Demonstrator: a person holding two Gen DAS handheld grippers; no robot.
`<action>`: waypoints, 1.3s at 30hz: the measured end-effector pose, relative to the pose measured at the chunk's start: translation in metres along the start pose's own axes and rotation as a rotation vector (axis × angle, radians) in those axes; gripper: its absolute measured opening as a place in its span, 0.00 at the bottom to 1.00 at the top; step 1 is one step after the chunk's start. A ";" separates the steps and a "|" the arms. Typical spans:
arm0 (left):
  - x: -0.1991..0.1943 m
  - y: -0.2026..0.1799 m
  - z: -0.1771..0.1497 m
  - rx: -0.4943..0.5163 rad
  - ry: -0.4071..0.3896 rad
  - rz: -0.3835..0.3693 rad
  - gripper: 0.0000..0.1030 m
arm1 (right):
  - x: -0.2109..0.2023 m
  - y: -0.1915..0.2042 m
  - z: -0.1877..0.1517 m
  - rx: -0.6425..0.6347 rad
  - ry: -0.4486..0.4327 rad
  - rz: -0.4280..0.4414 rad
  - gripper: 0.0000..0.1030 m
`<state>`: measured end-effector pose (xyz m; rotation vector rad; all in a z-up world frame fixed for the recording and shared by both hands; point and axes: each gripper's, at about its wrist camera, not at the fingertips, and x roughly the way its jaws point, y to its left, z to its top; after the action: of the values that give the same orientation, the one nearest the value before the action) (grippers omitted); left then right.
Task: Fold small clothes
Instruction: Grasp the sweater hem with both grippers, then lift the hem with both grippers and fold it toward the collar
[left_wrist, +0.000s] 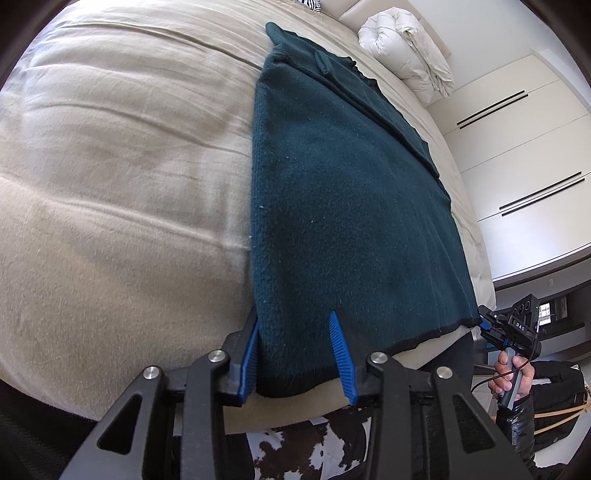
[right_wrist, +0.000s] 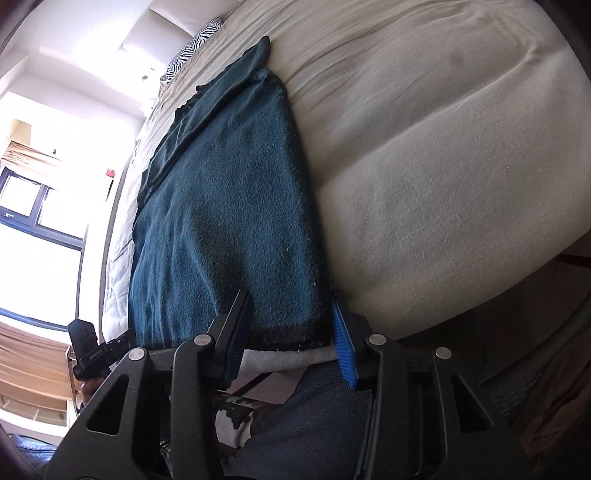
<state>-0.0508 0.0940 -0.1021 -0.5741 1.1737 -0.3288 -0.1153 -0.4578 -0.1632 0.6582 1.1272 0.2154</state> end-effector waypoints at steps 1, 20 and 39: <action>0.000 0.000 -0.001 -0.003 -0.001 -0.004 0.38 | 0.001 0.000 0.000 0.002 0.002 0.003 0.34; -0.006 0.008 -0.003 0.013 0.025 0.020 0.07 | 0.003 -0.001 0.000 0.005 0.012 -0.014 0.07; -0.063 0.003 0.048 -0.144 -0.225 -0.373 0.06 | -0.033 0.049 0.038 0.041 -0.149 0.281 0.07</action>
<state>-0.0296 0.1417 -0.0427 -0.9354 0.8746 -0.4854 -0.0879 -0.4490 -0.0989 0.8552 0.8964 0.3772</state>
